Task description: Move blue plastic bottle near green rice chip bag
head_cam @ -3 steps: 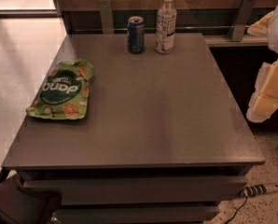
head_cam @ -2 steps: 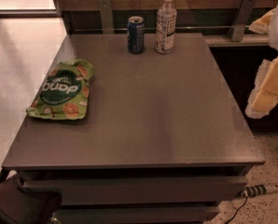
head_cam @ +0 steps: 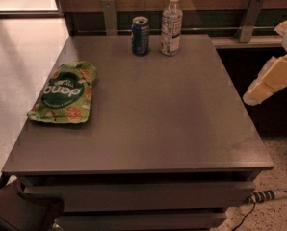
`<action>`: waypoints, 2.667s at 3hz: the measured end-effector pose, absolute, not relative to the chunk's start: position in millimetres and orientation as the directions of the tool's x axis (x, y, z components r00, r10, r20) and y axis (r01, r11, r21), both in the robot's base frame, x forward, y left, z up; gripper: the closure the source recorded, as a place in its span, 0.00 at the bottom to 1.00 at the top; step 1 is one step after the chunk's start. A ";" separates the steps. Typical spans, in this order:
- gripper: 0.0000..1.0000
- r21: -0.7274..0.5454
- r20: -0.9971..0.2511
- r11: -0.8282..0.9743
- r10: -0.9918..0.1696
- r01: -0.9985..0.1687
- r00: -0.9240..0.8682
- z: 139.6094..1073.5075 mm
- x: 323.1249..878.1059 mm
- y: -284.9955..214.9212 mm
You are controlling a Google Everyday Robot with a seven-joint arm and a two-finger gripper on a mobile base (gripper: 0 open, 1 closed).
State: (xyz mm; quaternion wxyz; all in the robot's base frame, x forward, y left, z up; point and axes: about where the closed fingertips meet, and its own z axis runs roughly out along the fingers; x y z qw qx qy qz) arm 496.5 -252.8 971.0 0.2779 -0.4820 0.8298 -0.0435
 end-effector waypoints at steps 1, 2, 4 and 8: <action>0.00 -0.306 -0.572 0.644 -0.713 -0.701 -0.405 952.1 526.2 -258.9; 0.00 -0.287 -0.722 0.700 -0.607 -0.654 -0.332 949.6 567.9 -252.5; 0.00 -0.324 -0.917 0.791 -0.398 -0.519 -0.034 1006.2 667.0 -247.2; 0.00 -0.289 -0.946 0.798 -0.324 -0.528 0.029 1005.4 729.5 -236.6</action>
Offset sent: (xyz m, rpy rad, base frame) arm 0.2006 -0.0278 0.0754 0.6341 -0.8524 -0.1692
